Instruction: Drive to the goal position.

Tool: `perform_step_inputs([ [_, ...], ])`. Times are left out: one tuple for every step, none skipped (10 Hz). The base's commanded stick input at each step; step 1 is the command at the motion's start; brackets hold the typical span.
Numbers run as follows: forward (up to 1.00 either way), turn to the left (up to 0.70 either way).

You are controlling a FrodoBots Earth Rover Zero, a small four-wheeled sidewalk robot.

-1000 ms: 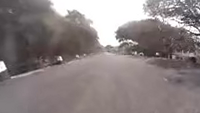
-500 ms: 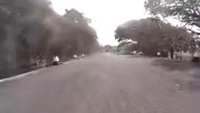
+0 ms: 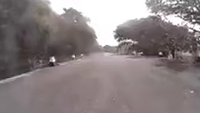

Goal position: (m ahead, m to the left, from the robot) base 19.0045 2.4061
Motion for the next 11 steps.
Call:
perform_step_inputs([
  [0.7, 0.0],
  [0.7, 0.0],
  [0.7, 0.0],
  [0.7, 0.0],
  [0.7, 0.0],
  [0.7, 0.0],
  [0.7, 0.0],
  [0.7, 0.0],
  [0.7, 0.0],
  [0.7, 0.0],
  [0.7, 0.0],
])
